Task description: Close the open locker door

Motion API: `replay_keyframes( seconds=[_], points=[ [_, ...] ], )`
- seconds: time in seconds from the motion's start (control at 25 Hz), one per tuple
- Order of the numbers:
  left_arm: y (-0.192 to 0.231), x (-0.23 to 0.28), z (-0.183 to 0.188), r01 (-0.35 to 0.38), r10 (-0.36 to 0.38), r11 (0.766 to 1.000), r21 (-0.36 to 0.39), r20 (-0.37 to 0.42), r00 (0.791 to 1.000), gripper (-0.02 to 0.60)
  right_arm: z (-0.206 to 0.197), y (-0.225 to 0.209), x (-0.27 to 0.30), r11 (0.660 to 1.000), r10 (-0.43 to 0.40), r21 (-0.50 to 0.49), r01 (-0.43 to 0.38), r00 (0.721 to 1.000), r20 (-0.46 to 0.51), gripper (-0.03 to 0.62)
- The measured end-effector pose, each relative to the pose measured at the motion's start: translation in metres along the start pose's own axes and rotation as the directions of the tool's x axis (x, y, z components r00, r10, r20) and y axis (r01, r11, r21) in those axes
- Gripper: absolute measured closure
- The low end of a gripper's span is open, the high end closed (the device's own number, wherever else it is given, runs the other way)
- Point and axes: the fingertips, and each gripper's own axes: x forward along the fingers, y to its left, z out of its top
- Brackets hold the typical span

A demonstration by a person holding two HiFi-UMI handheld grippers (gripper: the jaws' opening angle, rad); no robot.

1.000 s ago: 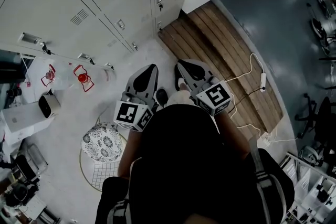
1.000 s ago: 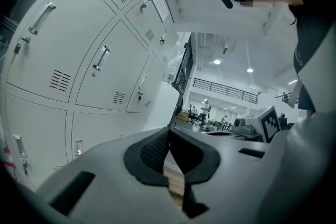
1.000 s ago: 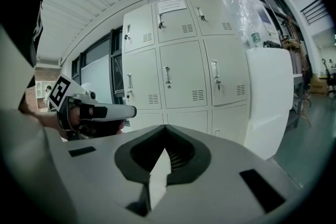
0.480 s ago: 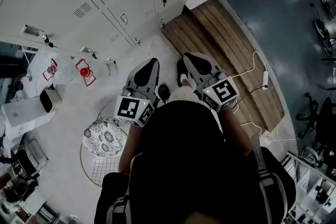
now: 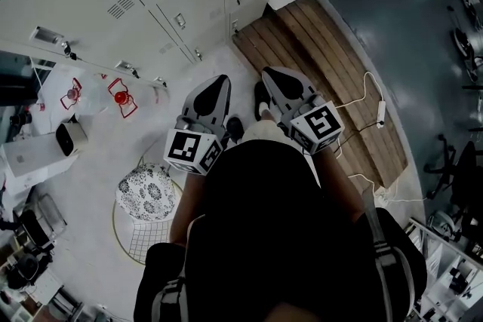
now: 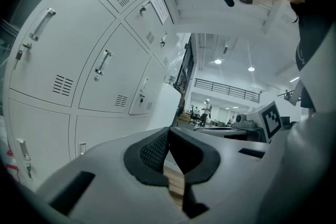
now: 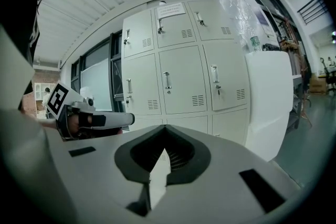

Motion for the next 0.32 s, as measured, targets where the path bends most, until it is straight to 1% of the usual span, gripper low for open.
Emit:
replay_keyframes(
  seconds=[0.32],
  points=[
    [0.0018, -0.0006, -0.0044, -0.007, 0.007, 1.000, -0.007, -0.003, 1.000, 0.563, -0.0023, -0.0027, 0.0007, 1.000, -0.010, -0.005, 0.010, 1.000, -0.006, 0.592]
  ],
)
